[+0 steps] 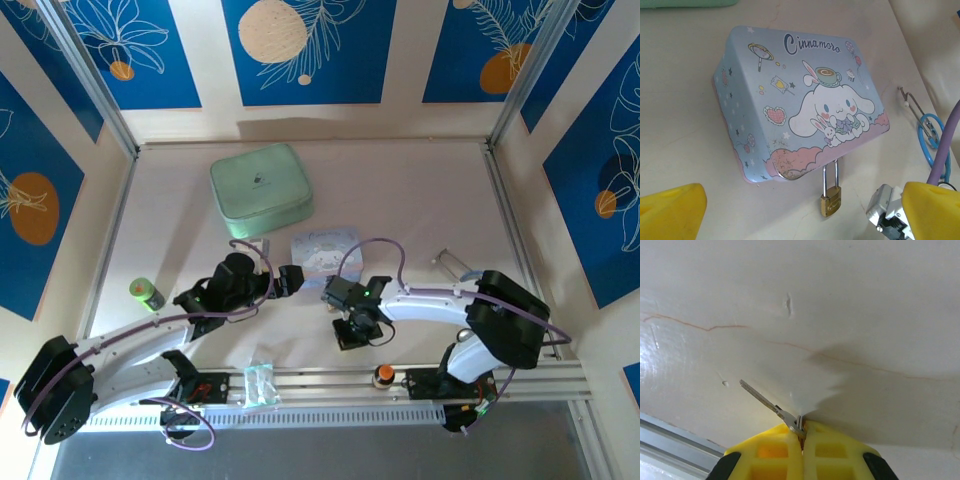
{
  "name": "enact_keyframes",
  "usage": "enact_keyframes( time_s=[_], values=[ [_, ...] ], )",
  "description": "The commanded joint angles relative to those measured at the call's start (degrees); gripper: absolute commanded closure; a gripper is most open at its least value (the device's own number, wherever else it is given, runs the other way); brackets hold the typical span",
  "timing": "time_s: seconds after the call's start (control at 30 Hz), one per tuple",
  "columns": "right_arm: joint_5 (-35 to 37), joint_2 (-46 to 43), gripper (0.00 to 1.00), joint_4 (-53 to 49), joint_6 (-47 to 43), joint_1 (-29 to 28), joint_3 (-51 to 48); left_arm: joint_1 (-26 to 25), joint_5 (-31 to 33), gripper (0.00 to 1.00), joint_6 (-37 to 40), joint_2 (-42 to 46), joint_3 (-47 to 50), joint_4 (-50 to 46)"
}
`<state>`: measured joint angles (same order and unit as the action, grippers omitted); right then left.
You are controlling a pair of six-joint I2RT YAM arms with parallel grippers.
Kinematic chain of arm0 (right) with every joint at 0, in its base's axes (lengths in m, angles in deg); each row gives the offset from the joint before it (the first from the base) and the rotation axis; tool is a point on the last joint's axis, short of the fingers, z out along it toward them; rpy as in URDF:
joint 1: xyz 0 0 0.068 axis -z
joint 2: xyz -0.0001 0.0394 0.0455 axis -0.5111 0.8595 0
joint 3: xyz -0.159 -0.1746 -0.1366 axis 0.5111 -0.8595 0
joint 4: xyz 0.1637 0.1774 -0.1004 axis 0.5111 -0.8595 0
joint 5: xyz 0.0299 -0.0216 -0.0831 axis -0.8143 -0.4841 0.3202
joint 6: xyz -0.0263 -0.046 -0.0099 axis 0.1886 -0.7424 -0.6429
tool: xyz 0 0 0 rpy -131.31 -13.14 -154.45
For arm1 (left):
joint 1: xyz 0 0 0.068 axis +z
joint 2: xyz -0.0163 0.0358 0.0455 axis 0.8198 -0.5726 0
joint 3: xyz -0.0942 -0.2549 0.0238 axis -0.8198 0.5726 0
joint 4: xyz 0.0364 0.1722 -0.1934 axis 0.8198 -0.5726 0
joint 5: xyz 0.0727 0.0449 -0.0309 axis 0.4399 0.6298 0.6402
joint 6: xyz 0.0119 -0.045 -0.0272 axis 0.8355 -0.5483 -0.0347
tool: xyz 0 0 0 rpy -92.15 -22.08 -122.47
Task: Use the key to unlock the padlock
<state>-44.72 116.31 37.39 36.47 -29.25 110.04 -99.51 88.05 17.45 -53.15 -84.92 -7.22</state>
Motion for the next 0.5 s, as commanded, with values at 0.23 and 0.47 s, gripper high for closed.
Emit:
enact_keyframes(
  time_s=[0.23,0.47],
  values=[
    [-8.3,-6.5,1.0,22.4,1.4,4.2,-7.7,-1.2,-6.9,0.1,-1.9,0.2,7.4,18.6],
    [-13.7,-14.9,1.0,25.2,1.8,8.5,-9.2,-6.8,-5.8,0.21,2.8,-2.1,6.1,20.8]
  ],
)
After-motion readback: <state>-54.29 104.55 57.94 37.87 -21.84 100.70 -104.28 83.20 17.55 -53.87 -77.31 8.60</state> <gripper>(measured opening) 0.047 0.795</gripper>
